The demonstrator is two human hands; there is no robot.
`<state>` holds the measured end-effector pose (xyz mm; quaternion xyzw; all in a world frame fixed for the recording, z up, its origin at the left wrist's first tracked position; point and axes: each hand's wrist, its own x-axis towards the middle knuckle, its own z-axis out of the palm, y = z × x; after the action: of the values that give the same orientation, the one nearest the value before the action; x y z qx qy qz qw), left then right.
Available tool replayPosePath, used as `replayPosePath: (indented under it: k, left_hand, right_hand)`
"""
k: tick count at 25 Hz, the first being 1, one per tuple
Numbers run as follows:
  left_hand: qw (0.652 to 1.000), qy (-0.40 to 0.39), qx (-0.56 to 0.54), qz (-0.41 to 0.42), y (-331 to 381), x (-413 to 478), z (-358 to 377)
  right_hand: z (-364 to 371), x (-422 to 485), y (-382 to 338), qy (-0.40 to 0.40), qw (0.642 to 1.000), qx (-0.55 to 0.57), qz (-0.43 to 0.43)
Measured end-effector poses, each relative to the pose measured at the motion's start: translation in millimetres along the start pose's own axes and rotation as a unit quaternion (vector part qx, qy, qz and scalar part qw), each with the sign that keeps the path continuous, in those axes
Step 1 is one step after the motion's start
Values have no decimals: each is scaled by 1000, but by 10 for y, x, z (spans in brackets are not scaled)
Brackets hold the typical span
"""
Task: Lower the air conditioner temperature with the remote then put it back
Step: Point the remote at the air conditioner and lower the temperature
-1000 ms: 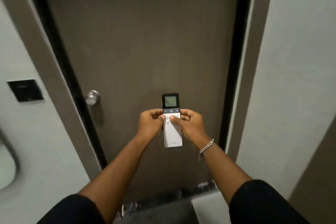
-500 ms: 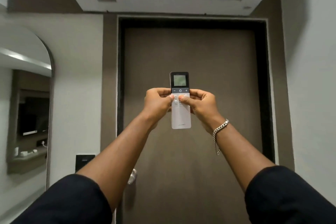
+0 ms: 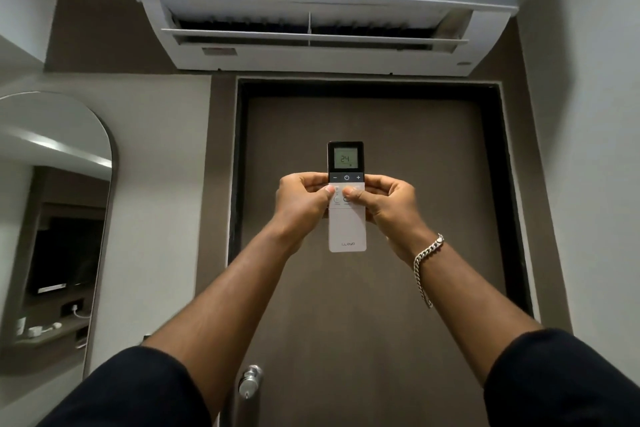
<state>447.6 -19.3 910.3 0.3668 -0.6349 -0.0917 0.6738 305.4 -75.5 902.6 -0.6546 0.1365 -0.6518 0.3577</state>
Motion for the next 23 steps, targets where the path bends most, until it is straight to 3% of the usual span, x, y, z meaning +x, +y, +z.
replayPosePath:
  k: [12,23]
  left_hand:
    - [1000,0,-23,13,177,13,144]
    - [1000,-12,-24,14,220,-85,121]
  right_hand:
    - [-135,-30,-171,20,999,19,-46]
    - [-139,-100,-189,15,999,36,-27]
